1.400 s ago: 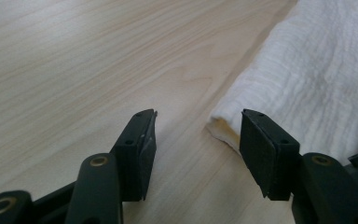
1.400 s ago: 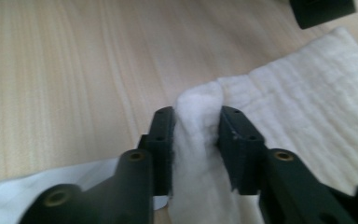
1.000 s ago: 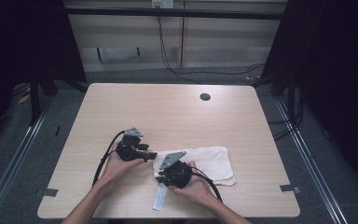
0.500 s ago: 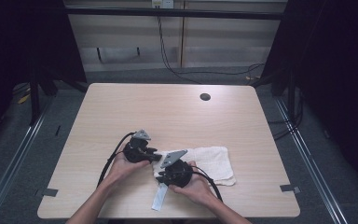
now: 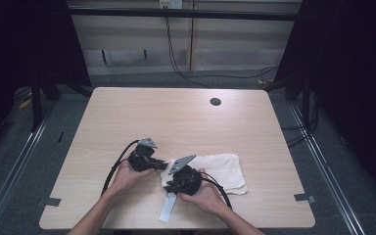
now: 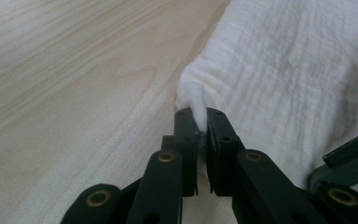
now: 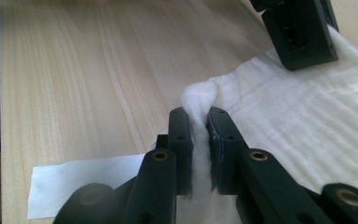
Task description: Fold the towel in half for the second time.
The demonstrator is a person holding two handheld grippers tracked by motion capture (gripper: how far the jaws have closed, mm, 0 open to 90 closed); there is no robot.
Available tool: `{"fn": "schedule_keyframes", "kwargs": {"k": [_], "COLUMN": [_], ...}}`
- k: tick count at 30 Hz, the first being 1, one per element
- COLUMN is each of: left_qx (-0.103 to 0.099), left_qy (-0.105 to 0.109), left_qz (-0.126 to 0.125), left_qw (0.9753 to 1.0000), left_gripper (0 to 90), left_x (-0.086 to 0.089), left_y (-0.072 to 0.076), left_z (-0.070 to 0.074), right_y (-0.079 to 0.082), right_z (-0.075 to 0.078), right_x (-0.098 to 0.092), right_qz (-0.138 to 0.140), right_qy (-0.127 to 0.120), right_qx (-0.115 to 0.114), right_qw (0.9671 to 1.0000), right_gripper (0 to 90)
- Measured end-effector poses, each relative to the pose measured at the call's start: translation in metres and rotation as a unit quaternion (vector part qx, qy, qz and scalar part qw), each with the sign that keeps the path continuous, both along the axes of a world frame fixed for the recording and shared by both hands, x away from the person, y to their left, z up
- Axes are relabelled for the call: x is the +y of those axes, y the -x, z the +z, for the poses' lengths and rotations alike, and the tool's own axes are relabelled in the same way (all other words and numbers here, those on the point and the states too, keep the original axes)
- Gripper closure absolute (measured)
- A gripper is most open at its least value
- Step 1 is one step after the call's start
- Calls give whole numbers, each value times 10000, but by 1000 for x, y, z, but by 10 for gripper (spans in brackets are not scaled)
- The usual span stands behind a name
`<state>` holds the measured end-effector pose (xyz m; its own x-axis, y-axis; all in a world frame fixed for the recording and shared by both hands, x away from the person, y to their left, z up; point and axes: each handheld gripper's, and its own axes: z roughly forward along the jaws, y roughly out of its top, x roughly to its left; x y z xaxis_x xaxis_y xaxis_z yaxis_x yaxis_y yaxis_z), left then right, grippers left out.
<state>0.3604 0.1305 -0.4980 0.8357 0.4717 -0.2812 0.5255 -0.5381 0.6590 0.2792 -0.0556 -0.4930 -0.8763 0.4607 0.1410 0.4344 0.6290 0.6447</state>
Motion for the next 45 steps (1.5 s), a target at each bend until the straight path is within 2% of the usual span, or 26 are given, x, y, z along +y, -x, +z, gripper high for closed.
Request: {"fn": "schedule_keyframes", "kwargs": {"k": [5, 8, 9, 11, 13, 18, 21, 24, 26, 34, 37, 40, 45], "left_qx": [54, 112, 69, 75, 68, 96, 106, 56, 23, -109, -198, -163, -153], "left_qy": [67, 221, 244, 253, 213, 248, 236, 236, 419, 517, 445, 447, 355], "left_qz": [-33, -18, 7, 31, 50, 64, 107, 73, 117, 148, 71, 89, 191], "left_qw": [10000, 9997, 9997, 9996, 9997, 9996, 9996, 9997, 9991, 9985, 9988, 9988, 9991], "left_gripper": [843, 845, 845, 846, 845, 845, 846, 846, 845, 845, 841, 842, 842], "left_x": [3, 9, 11, 14, 15, 16, 17, 19, 23, 28, 28, 29, 35], "left_y": [0, 0, 1, 2, 2, 3, 3, 4, 3, 6, 7, 8, 6], "left_z": [4, 8, 8, 9, 10, 12, 14, 22, 29, 45, 52, 54, 61], "right_y": [2, 4, 4, 4, 4, 5, 4, 2, 2, 5, 5, 7, 6], "right_z": [1, 4, 5, 7, 9, 12, 15, 21, 27, 40, 42, 43, 50], "right_x": [2, 3, 3, 3, 3, 4, 3, 2, 2, 5, 5, 8, 11], "right_qz": [3, 39, 55, 63, 34, 53, 36, 16, 8, -12, -23, -18, -10], "right_qy": [-103, -101, -154, -188, -284, -286, -369, -498, -592, -762, -827, -813, -977], "right_qx": [144, 105, 118, 53, 136, 91, 115, 80, 33, -104, -135, -142, -151], "right_qw": [9998, 9999, 9998, 9998, 9995, 9995, 9992, 9987, 9982, 9970, 9965, 9966, 9951], "right_gripper": [812, 814, 814, 815, 815, 815, 816, 817, 817, 818, 818, 819, 818]}}
